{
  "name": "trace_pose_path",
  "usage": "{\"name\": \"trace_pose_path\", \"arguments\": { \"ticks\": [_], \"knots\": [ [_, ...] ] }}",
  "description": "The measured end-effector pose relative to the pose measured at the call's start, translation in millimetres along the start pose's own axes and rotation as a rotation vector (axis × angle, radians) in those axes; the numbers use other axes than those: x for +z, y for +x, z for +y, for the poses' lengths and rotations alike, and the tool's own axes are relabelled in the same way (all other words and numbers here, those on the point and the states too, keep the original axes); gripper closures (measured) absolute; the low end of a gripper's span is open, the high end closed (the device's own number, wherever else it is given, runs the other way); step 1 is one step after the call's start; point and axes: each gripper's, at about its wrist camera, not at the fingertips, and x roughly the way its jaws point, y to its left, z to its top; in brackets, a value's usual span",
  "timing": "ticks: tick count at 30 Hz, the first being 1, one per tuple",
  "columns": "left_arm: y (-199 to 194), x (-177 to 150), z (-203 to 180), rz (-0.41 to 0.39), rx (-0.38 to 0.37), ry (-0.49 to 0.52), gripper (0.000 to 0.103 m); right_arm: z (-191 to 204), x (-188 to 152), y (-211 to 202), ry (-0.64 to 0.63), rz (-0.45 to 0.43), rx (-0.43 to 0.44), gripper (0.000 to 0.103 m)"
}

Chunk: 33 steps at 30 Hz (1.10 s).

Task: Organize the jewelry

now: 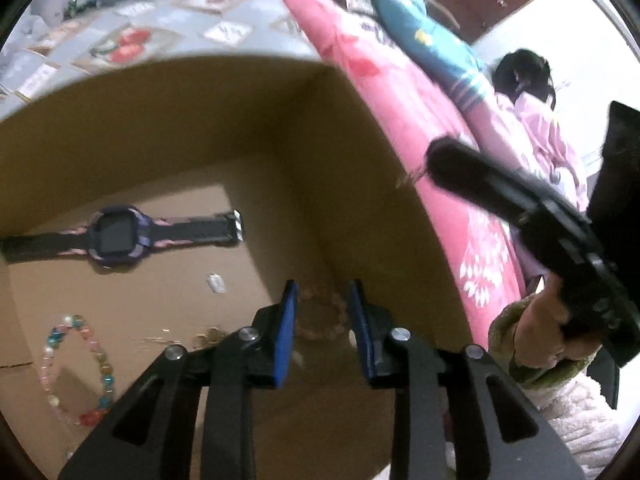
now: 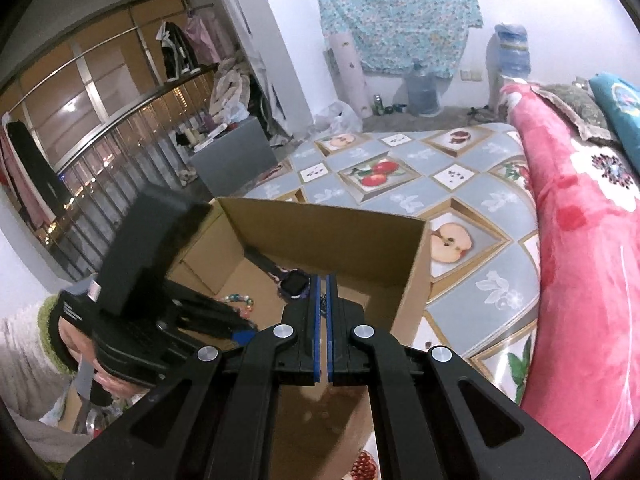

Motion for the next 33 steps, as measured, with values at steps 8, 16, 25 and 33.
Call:
{"name": "trace_pose_path", "arguments": {
  "ticks": [8, 16, 25, 33],
  "knots": [
    [-77, -33, 17, -0.241, 0.098, -0.007, 0.073, 28, 8, 39, -0.044, 0.162, 0.043, 0.102],
    [-148, -85, 53, -0.448, 0.278, -0.039, 0.064, 53, 13, 96, -0.066, 0.345, 0.039, 0.098],
    [-164, -125, 80, -0.495, 0.397, -0.076, 0.057, 69, 15, 98, -0.084, 0.345, 0.015, 0.092],
    [-167, -139, 91, -0.504, 0.41, -0.105, 0.053, 78, 23, 53, -0.085, 0.214, -0.006, 0.088]
  ]
}}
